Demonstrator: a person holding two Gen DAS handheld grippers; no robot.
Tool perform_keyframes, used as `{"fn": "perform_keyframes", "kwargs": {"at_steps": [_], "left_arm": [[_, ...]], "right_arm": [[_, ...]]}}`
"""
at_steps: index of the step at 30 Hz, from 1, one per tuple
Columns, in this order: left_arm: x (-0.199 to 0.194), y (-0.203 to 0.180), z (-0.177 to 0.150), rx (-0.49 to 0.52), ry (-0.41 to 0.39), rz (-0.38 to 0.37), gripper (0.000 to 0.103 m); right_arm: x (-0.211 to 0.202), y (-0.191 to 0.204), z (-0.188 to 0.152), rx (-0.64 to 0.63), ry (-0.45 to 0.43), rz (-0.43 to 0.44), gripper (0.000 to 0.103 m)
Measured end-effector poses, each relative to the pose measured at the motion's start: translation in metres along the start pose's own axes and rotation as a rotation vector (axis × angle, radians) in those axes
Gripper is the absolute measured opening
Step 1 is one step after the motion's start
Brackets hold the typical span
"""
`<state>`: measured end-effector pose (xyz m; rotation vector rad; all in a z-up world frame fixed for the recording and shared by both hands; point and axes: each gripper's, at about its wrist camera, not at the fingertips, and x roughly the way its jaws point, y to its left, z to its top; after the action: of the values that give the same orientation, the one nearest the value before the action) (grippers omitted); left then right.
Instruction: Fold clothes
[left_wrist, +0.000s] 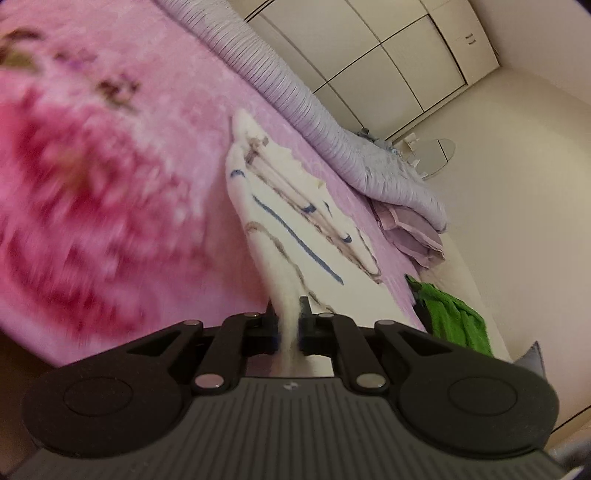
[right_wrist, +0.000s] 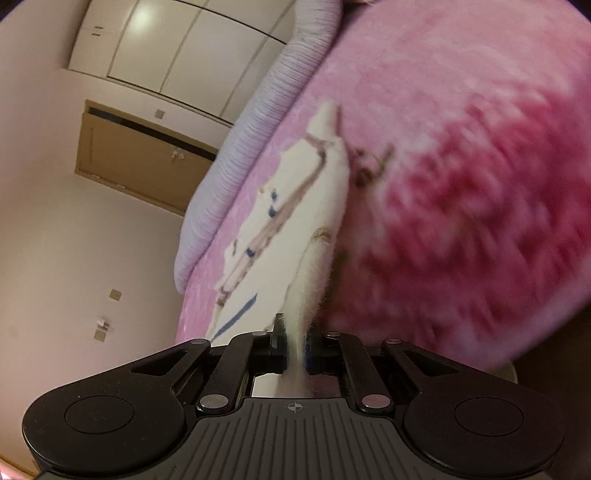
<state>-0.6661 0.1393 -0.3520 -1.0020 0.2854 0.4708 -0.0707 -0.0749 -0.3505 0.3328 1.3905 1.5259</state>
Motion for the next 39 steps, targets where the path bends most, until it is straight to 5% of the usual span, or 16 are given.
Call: {"fn": "perform_keyframes", "kwargs": {"at_steps": [2, 5, 10, 17, 23, 27, 30, 34, 39], "left_arm": [[-0.011, 0.000, -0.008, -0.010, 0.013, -0.001, 0.005], [0.003, -0.009, 0.022, 0.002, 0.005, -0.019, 0.005], [0.027, -0.023, 0.072, 0.021, -0.008, -0.049, 0.006], [0.061, -0.043, 0.142, 0.048, -0.027, -0.091, 0.006], [0.175, -0.018, 0.223, 0.012, 0.010, 0.022, 0.010], [0.236, 0.006, 0.264, 0.003, 0.038, 0.124, 0.012], [0.233, 0.024, 0.268, 0.025, 0.043, 0.147, 0.013], [0.222, 0.026, 0.261, 0.139, 0.079, 0.142, 0.013], [0.243, 0.003, 0.251, 0.329, 0.147, 0.129, 0.030]], "right_arm": [[-0.009, -0.002, -0.015, 0.015, 0.022, -0.010, 0.006], [-0.017, 0.002, -0.020, 0.005, 0.035, -0.009, 0.006], [-0.017, 0.032, 0.011, -0.075, 0.017, 0.058, 0.007], [0.044, 0.092, 0.115, -0.232, -0.021, 0.079, 0.007], [0.169, 0.086, 0.217, -0.124, -0.045, -0.036, 0.007], [0.234, 0.045, 0.254, 0.014, 0.022, -0.240, 0.040], [0.225, 0.027, 0.256, -0.001, 0.008, -0.201, 0.046], [0.198, 0.035, 0.244, -0.235, -0.021, -0.181, 0.046], [0.196, 0.050, 0.225, -0.565, 0.045, -0.227, 0.046]]}}
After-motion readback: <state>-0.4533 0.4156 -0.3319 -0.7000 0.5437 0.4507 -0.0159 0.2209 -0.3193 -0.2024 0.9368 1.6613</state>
